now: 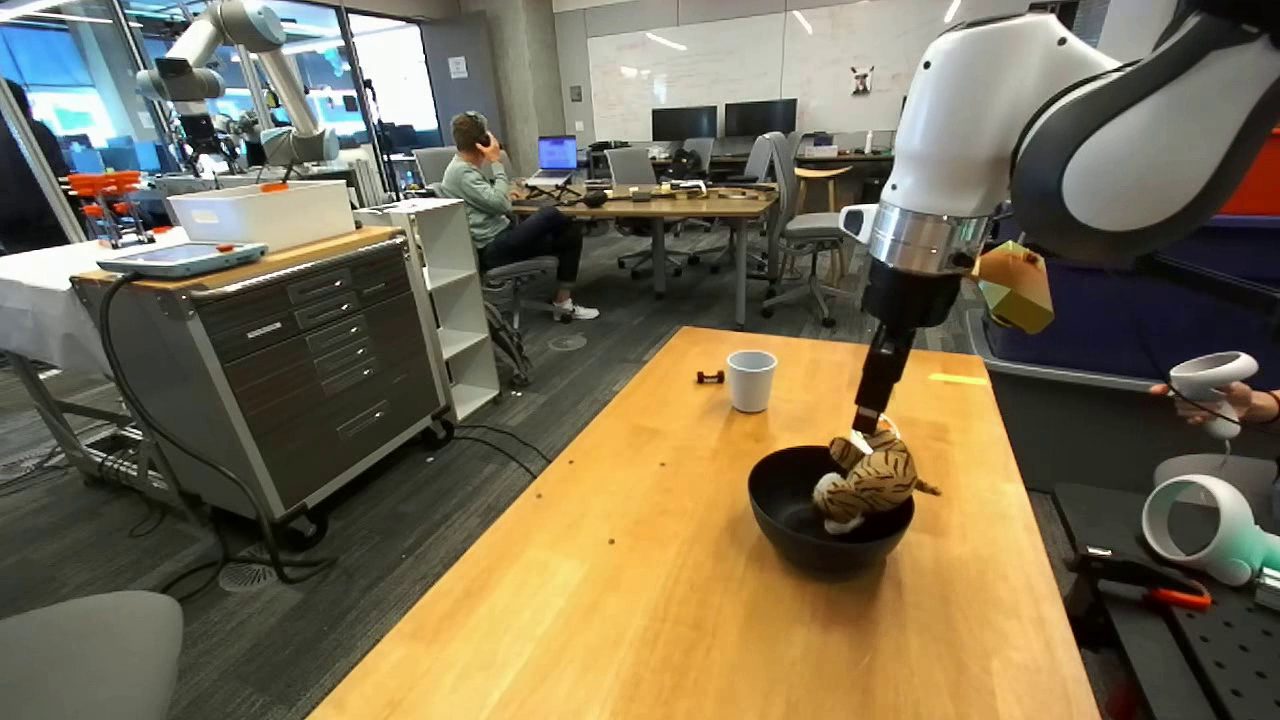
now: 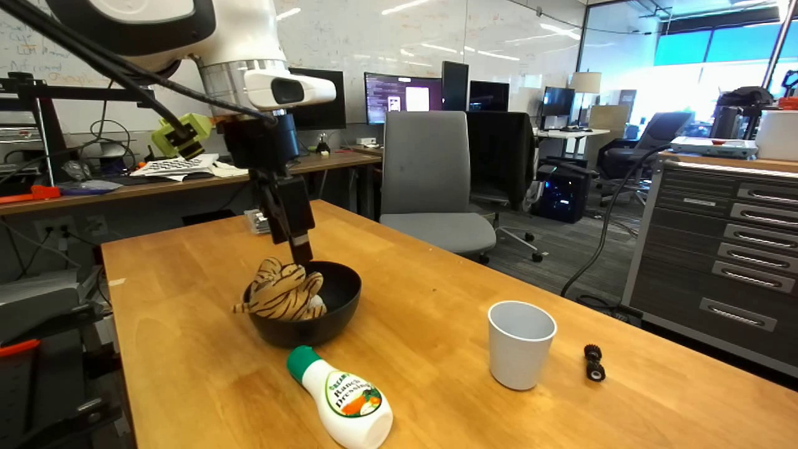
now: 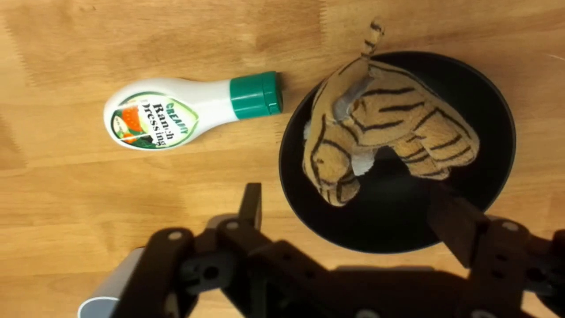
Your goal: Put the tiger plush toy in the black bowl
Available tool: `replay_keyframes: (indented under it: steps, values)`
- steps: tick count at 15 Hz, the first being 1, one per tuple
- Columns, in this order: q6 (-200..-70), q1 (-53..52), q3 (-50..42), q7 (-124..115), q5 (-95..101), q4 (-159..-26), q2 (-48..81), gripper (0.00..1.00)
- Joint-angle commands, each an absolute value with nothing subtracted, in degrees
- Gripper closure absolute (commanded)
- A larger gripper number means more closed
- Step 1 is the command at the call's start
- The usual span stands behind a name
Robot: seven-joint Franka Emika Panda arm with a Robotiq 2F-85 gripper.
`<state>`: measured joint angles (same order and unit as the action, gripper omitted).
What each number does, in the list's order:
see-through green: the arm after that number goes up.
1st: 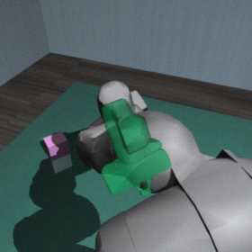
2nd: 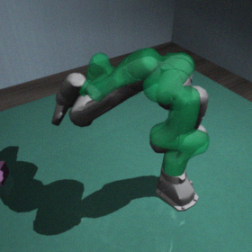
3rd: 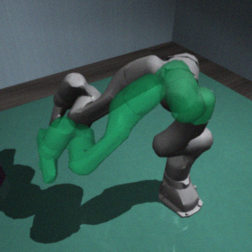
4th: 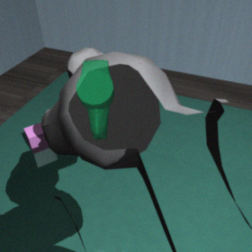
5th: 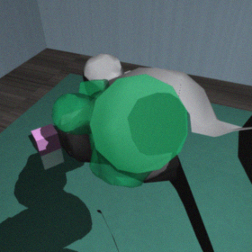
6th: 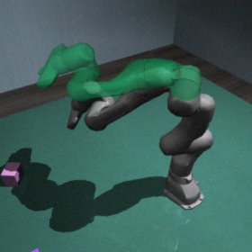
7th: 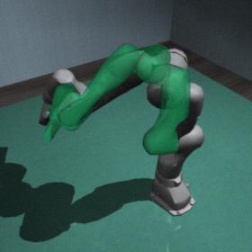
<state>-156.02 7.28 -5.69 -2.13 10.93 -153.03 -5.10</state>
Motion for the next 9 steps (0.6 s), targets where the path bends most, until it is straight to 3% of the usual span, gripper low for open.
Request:
replay_keyframes:
  steps: [1, 9]
  values:
    - [-155.53, 7.82, -4.87, -5.62, 13.69, -152.28, -8.23, 0.0]
    - [-152.25, 5.78, -4.5, -0.24, 9.75, -155.18, -21.39, 0.0]
